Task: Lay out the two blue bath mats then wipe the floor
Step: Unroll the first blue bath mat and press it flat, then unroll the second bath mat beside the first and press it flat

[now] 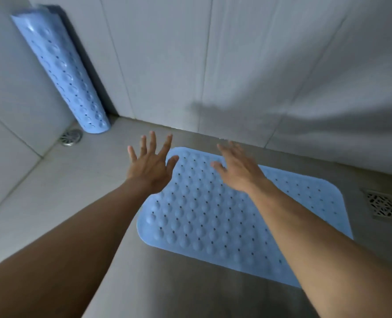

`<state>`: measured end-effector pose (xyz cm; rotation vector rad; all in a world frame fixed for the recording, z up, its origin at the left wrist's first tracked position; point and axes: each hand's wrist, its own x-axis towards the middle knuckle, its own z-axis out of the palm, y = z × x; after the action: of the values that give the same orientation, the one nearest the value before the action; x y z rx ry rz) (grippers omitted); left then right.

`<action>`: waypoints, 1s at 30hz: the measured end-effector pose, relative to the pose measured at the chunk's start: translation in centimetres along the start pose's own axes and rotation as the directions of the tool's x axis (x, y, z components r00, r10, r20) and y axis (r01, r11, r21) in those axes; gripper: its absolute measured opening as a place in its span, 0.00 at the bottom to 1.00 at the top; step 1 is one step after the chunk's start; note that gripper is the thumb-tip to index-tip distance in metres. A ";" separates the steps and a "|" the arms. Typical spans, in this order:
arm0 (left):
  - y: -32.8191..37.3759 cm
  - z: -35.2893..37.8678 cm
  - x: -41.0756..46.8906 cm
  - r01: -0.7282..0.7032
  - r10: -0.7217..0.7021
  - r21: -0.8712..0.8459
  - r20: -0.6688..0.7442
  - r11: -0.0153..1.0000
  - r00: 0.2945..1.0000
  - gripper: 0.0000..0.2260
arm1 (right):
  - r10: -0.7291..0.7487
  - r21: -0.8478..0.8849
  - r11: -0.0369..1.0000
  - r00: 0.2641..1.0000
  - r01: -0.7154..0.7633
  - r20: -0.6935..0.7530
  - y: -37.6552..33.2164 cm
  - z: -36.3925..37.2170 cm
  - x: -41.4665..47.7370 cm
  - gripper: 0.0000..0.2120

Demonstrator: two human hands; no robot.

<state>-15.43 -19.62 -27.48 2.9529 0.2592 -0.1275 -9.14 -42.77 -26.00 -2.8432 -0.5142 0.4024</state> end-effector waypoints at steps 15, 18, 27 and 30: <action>-20.4 -18.0 4.8 0.164 -0.270 -0.340 -0.293 0.926 0.917 0.28 | -0.229 -0.065 0.971 0.973 0.230 0.020 -23.9 -14.0 9.8 0.36; -23.3 -18.8 7.1 0.197 -0.320 -0.372 -0.306 0.907 0.897 0.30 | -0.268 -0.043 0.962 0.963 0.268 0.011 -27.0 -14.6 13.4 0.37; -30.7 -13.2 15.5 0.340 -0.464 -0.539 -0.108 0.771 0.879 0.42 | -0.396 0.174 0.904 0.918 0.390 -0.003 -36.0 -9.1 26.3 0.40; -31.7 -12.7 18.6 0.307 -0.463 -0.596 -0.125 0.742 0.877 0.38 | -0.415 0.298 0.868 0.910 0.398 -0.006 -37.8 -7.6 29.3 0.36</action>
<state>-2.03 16.48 -22.07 2.2740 0.8067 0.2592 7.91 1.33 -15.51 -2.3601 -0.9561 0.4375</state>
